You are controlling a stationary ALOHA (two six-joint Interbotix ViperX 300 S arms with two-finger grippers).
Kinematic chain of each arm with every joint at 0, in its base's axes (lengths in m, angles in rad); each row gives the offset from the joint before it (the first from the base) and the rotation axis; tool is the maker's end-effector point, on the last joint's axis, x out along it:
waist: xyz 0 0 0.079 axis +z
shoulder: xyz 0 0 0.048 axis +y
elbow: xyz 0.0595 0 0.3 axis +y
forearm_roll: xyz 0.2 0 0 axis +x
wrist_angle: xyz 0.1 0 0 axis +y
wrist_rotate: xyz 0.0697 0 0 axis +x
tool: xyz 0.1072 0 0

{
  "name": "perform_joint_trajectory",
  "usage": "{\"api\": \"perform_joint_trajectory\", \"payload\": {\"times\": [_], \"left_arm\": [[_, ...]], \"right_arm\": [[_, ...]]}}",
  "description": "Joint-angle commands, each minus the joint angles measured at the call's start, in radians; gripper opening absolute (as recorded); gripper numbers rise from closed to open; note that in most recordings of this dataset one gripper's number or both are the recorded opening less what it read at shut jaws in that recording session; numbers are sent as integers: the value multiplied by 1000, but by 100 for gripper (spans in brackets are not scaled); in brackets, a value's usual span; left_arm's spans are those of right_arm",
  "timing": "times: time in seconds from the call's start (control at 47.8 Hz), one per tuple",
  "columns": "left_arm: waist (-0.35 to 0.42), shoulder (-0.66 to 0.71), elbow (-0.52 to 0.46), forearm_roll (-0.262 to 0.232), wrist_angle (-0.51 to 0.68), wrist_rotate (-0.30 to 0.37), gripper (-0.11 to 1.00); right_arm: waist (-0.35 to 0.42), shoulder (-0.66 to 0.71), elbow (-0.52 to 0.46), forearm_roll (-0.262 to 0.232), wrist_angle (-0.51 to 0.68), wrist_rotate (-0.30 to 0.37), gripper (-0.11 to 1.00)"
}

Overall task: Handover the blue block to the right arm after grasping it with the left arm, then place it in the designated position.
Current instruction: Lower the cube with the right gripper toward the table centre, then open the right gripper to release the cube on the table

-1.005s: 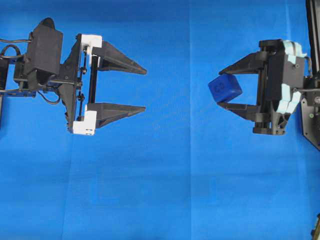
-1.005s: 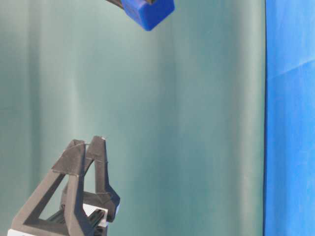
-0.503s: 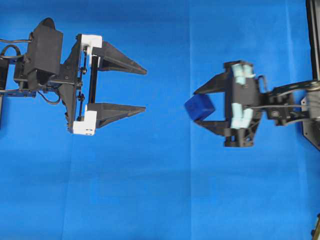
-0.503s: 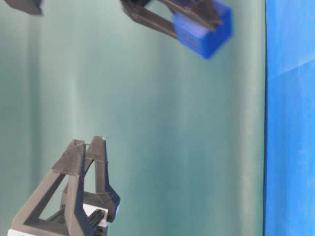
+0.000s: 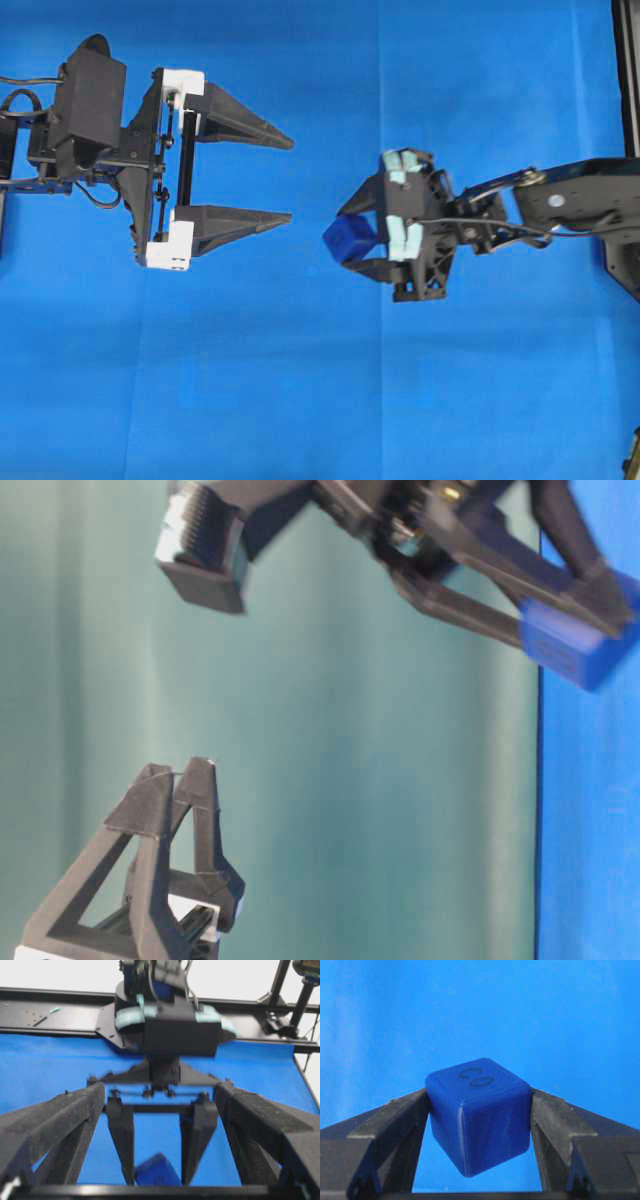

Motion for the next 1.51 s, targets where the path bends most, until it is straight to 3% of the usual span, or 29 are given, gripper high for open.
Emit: {"api": "perform_joint_trajectory", "payload": {"times": [0.0,0.419,0.733,1.068,1.194,1.257,1.487], "left_arm": [[-2,-12,-15,2,-5,-2,93],[-2,-11,-15,2,-5,5,93],[-2,-14,-12,2,-5,8,93],[-2,-11,-17,2,-5,9,93],[-2,-11,-15,2,-5,9,93],[-2,-11,-17,2,-5,9,93],[-2,-11,-15,2,-5,11,93]], "right_arm": [[0,31,-38,3,-49,2,52],[-38,216,-144,3,-100,2,52],[-44,268,-141,6,-187,2,52],[-44,279,-141,23,-173,2,54],[-44,279,-140,29,-147,2,86],[-44,279,-141,32,-143,2,96],[-41,259,-144,38,-137,2,91]]}}
